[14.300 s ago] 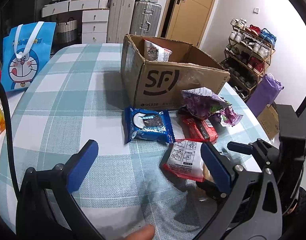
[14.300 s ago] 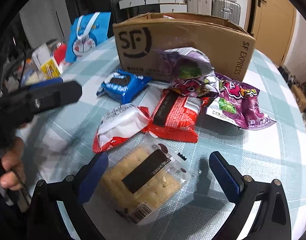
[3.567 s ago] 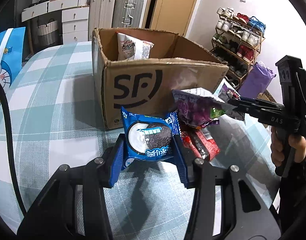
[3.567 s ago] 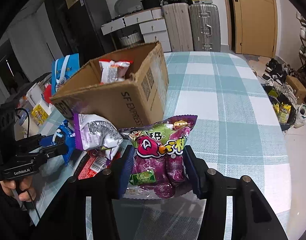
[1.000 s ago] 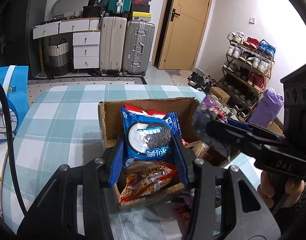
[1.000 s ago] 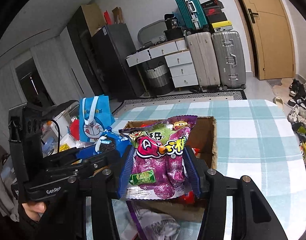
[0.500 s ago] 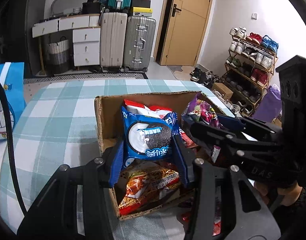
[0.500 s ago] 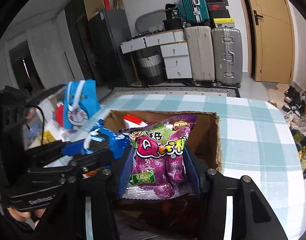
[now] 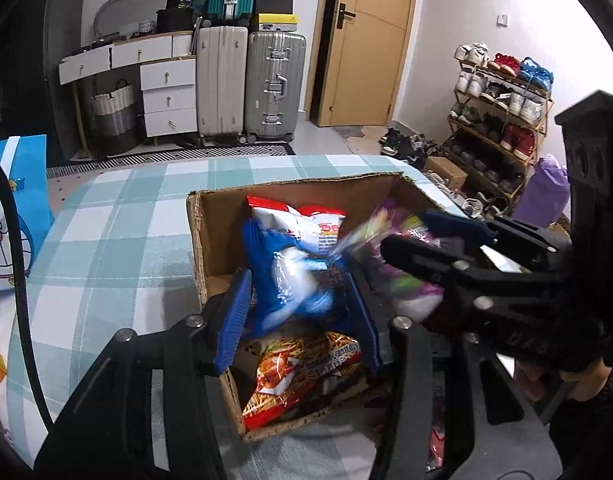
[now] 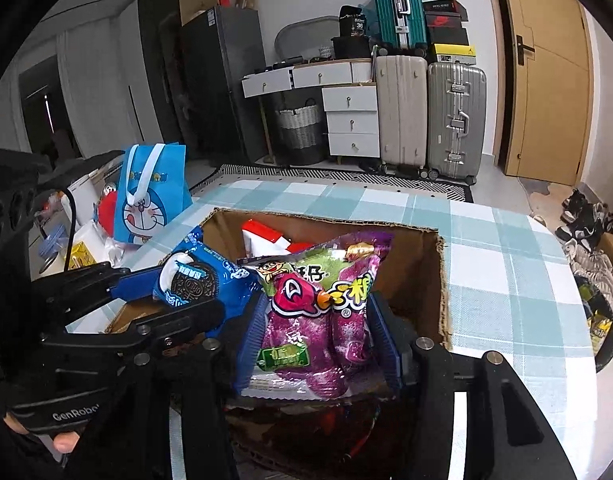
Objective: Organize snacks
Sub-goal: 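Open both grippers to drop the bags into the box, then move the right gripper to the white-purple chip bag and grip it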
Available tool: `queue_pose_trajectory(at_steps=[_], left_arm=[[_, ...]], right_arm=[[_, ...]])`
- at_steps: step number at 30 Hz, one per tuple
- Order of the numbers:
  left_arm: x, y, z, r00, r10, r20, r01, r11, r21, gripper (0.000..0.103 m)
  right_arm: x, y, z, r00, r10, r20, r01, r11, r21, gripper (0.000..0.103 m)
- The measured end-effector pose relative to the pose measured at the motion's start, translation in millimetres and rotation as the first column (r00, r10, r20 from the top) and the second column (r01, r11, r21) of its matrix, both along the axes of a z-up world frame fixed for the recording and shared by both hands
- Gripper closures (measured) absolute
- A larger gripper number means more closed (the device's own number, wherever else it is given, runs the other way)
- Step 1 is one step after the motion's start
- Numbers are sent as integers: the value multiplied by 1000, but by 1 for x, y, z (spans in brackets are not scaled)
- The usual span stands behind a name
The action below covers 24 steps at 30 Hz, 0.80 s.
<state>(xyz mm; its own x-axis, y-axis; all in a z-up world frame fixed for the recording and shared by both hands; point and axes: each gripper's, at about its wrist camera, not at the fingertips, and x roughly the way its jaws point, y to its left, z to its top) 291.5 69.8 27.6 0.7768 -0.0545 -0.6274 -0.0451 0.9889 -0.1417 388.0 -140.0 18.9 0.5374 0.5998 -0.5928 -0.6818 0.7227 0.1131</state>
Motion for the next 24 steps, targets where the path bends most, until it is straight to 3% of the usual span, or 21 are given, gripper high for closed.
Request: queue_pose_trajectory(at_steps=[1, 2, 4, 5, 7, 11, 24], left_arm=[[-3, 0, 1, 1000, -6, 4, 6, 1000, 0, 48], [-6, 1, 4, 1000, -4, 11, 4, 1000, 0, 35], [-16, 0, 8, 999, -31, 25, 32, 999, -30, 22], [-21, -1, 11, 999, -38, 35, 39, 999, -37, 16], [-34, -5, 16, 999, -25, 39, 25, 1000, -17, 2], [-60, -7, 21, 1000, -5, 30, 6, 1000, -17, 1], [-135, -2, 12, 1000, 29, 4, -29, 999, -45, 1]], right_arm=[[-3, -3, 3, 1000, 0, 7, 0, 1000, 9, 47], [-6, -7, 6, 1000, -3, 14, 3, 1000, 18, 47], [-13, -14, 12, 1000, -8, 30, 8, 1000, 21, 43], [-17, -19, 15, 999, -12, 36, 11, 1000, 18, 39], [-26, -30, 20, 999, -18, 38, 17, 1000, 19, 20], [-48, -58, 27, 996, -75, 51, 72, 996, 58, 2], [-99, -97, 13, 996, -84, -23, 84, 996, 14, 0]])
